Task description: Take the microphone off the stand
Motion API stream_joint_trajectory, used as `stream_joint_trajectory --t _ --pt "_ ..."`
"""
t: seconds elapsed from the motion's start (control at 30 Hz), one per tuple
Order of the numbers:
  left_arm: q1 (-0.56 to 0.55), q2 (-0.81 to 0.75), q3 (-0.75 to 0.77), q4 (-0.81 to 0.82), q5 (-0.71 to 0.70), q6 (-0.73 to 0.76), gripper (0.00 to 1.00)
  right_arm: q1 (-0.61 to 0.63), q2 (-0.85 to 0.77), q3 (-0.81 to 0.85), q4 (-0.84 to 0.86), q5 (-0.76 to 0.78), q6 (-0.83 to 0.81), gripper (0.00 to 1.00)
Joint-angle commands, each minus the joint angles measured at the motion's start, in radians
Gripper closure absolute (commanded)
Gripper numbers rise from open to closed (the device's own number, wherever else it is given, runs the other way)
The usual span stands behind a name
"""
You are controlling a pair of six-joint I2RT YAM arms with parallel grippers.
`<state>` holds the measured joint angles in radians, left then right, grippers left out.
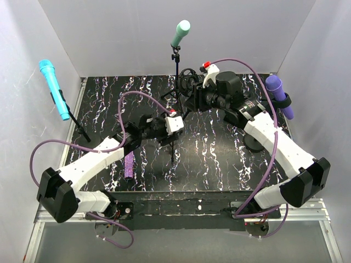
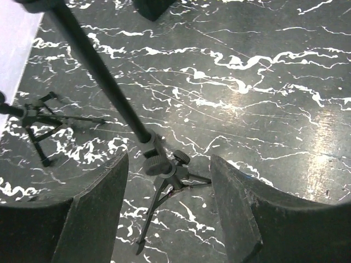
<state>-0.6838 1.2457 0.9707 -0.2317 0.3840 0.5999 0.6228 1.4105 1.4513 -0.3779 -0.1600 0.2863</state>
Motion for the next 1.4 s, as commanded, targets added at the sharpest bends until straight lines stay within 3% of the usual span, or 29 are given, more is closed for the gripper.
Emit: stream_joint_trajectory --t 0.0,0.43,0.9,1.13,1.37 --pt "-0.005 0.049 0.033 -0.008 0.079 0.018 0.40 0.006 0.015 0.032 -0.013 -0.056 0.067 0.99" --pt "-0.005 0.072 -0.056 -0.054 -0.030 0.109 0.44 0.006 0.005 0.024 -0.010 -0.042 0.071 0.99" --pt "-0.005 0.087 -0.125 -0.052 -0.065 0.101 0.43 0.006 0.005 0.011 -0.009 -0.053 0.079 0.99" --pt "-0.006 0.014 -0.104 0.090 -0.211 -0.031 0.42 0.006 -0.002 0.009 -0.009 -0.042 0.080 0.99" --pt "-0.011 -0.012 -0.066 0.158 -0.171 -0.029 0.45 0.006 0.010 0.021 -0.018 -0.026 0.119 0.99"
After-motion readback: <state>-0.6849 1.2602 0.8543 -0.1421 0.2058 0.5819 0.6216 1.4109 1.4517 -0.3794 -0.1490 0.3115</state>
